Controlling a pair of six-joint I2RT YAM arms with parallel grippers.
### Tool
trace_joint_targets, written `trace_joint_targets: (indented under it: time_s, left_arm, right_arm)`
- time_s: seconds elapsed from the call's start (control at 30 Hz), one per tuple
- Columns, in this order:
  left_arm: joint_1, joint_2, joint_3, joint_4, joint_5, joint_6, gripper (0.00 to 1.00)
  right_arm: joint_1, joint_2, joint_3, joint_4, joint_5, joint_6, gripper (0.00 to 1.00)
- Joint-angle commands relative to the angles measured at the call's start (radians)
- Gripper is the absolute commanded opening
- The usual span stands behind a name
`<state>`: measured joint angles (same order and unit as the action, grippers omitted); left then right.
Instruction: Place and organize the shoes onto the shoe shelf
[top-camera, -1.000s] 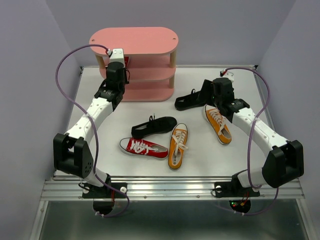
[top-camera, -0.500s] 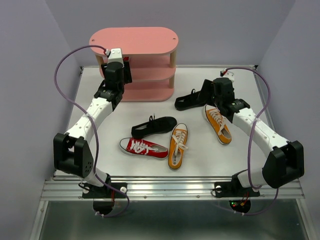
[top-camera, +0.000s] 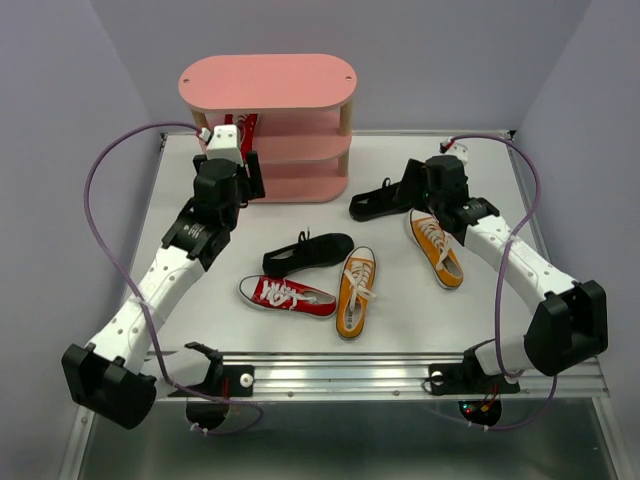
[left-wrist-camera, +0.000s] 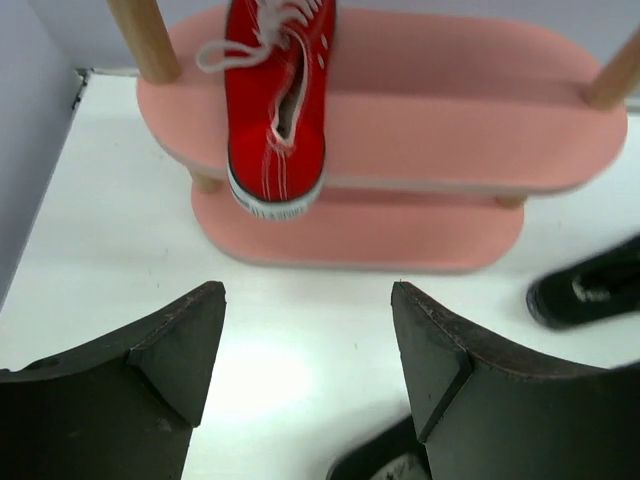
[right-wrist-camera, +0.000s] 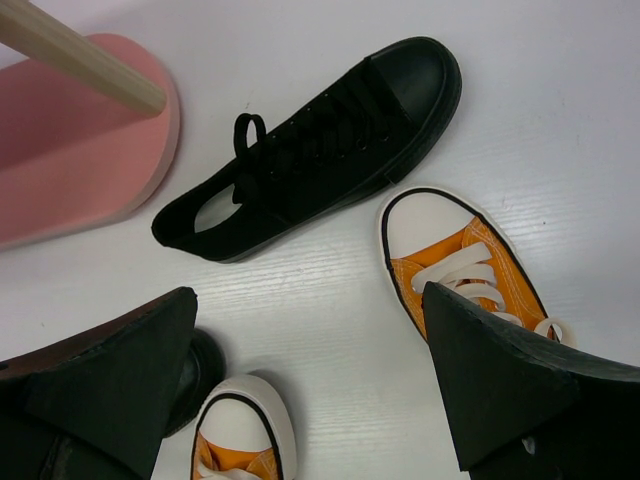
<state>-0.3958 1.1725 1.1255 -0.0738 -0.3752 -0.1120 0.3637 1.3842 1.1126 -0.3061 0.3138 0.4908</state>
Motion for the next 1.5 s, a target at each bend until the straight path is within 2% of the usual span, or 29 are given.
trace_joint_targets:
  time_s: [0.0, 0.07, 0.17, 0.3, 0.5, 0.77, 0.93, 1.1, 1.17, 1.3, 1.47]
  left_arm:
    - [-0.063, -0.095, -0.064, -0.153, 0.033, 0.004, 0.78]
    - [-0.116, -0.108, -0.084, -0.201, 0.117, 0.031, 0.78]
    - [-0.161, -0.059, -0.087, -0.311, 0.246, 0.066, 0.84]
    - [-0.189, 0.042, -0.07, -0.33, 0.275, 0.064, 0.93]
    - [-0.19, 0.2, -0.035, -0.382, 0.3, 0.026, 0.93]
    - [-0.193, 0.249, -0.053, -0.363, 0.3, 0.044, 0.93]
    - [-0.198, 0.312, -0.056, -0.38, 0.444, 0.04, 0.91]
    - [-0.224, 0.366, -0.063, -0.383, 0.455, 0.032, 0.85]
    - [-0.227, 0.388, -0.05, -0.38, 0.455, 0.031, 0.77]
    - [-0.235, 0.4, -0.014, -0.373, 0.434, 0.015, 0.02]
    - [-0.235, 0.348, 0.022, -0.336, 0.424, -0.046, 0.0]
  right_arm:
    - [0.006, 0.003, 0.026, 0.021, 0.002, 0.0, 1.0]
    - [0.006, 0.003, 0.023, 0.025, -0.001, 0.003, 1.0]
    - [0.006, 0.007, 0.018, 0.032, -0.01, 0.012, 1.0]
    - [0.006, 0.009, 0.018, 0.036, -0.021, 0.019, 1.0]
    - [0.006, -0.022, 0.004, 0.035, -0.018, 0.022, 1.0]
    - [0.006, -0.017, -0.002, 0.033, -0.019, 0.02, 1.0]
    - [0.015, -0.004, 0.009, 0.035, -0.025, 0.025, 1.0]
    - [0.015, -0.002, 0.007, 0.036, -0.021, 0.025, 1.0]
    - [0.015, 0.001, 0.004, 0.038, -0.022, 0.026, 1.0]
    - [0.015, -0.001, 0.0, 0.036, -0.021, 0.026, 1.0]
    - [0.015, 0.001, 0.0, 0.038, -0.01, 0.022, 1.0]
